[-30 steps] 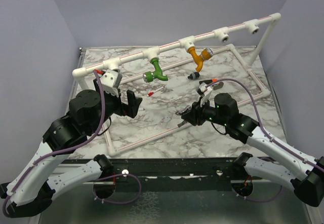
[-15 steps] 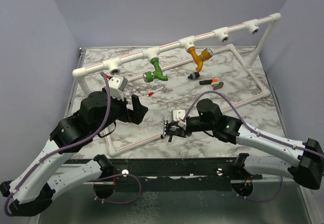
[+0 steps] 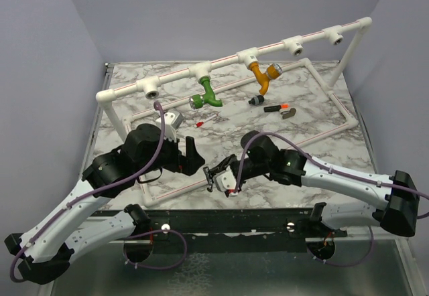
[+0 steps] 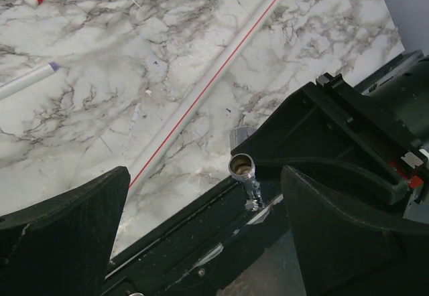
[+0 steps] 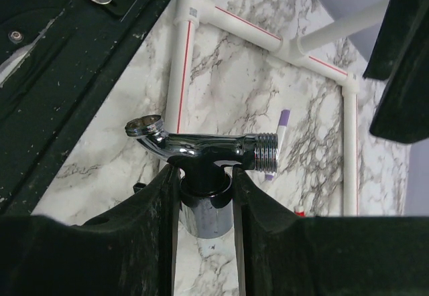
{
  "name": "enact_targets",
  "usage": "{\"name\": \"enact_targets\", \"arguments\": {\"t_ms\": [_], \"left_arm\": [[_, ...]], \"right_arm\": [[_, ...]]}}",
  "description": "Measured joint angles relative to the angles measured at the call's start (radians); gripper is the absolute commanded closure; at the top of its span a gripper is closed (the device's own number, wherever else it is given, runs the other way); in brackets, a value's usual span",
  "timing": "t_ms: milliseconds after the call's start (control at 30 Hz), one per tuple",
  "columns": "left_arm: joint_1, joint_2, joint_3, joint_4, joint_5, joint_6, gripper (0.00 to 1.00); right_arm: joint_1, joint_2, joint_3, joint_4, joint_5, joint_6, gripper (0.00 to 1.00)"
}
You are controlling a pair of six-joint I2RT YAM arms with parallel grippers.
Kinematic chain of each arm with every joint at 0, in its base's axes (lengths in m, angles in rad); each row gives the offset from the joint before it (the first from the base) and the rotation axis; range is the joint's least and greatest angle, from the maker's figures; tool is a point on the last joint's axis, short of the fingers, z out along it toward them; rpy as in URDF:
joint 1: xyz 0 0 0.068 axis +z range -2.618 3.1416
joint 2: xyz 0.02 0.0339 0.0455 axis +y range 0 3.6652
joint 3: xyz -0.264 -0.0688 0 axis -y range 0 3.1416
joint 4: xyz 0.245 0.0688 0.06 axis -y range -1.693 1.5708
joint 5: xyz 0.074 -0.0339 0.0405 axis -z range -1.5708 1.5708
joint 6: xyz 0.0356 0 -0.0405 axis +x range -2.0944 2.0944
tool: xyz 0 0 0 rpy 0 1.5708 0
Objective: Install the water faucets
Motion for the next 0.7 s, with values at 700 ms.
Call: {"name": "enact_targets", "arguments": {"t_ms": [700], "left_arm": [[0.0,-0.012,-0.1,-0.045,0.323,-0.029,0.47]], "right_arm": [[0.156,0.073,0.093,-0.124,0.119,-0.353,1.0]]}}
